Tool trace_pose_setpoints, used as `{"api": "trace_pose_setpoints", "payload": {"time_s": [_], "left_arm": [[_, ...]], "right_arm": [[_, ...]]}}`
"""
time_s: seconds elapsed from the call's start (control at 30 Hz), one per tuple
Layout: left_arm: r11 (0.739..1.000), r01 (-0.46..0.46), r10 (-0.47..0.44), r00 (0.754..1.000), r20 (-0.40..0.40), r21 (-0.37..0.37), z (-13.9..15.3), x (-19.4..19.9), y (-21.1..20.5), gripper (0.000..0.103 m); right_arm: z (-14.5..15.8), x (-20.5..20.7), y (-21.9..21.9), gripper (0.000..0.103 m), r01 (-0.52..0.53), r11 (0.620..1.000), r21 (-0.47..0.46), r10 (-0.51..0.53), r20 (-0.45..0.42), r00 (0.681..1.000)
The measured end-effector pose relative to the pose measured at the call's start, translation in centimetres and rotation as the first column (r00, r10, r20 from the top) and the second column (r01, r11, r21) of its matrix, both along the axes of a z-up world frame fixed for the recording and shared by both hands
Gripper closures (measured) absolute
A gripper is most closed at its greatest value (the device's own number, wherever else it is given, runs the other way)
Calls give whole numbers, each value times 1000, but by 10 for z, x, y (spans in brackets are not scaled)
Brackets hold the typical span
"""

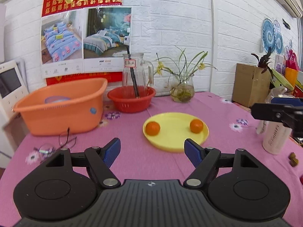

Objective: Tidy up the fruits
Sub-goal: 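Lower both mandarins onto the yellow plate and open both grippers, then grasp a small green kiwi with the left gripper while the right grasps a mandarin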

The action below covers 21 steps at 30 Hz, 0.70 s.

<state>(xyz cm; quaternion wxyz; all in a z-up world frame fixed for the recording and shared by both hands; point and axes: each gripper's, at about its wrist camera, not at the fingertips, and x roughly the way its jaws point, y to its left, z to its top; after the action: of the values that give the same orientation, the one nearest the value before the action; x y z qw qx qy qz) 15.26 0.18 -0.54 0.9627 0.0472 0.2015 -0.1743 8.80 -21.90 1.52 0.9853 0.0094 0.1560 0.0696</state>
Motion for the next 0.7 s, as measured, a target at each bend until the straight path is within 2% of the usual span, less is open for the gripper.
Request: {"api": "trace_pose_setpoints", "payload": {"time_s": [0.2, 0.37, 0.53, 0.7], "left_arm": [[997, -15, 19, 999, -49, 78, -27, -38, 15, 32], [994, 1, 7, 997, -74, 109, -44, -62, 23, 35], [985, 16, 2, 994, -106, 173, -60, -61, 19, 49], [981, 42, -15, 990, -142, 189, -73, -49, 11, 51]], "right_arm": [[-23, -44, 8, 26, -52, 999, 7, 52, -41, 998], [-46, -66, 12, 26, -86, 994, 64, 94, -135, 986], [-58, -87, 26, 26, -127, 991, 35, 131, -165, 977], [-66, -90, 33, 26, -150, 987, 52, 158, -215, 964]]}}
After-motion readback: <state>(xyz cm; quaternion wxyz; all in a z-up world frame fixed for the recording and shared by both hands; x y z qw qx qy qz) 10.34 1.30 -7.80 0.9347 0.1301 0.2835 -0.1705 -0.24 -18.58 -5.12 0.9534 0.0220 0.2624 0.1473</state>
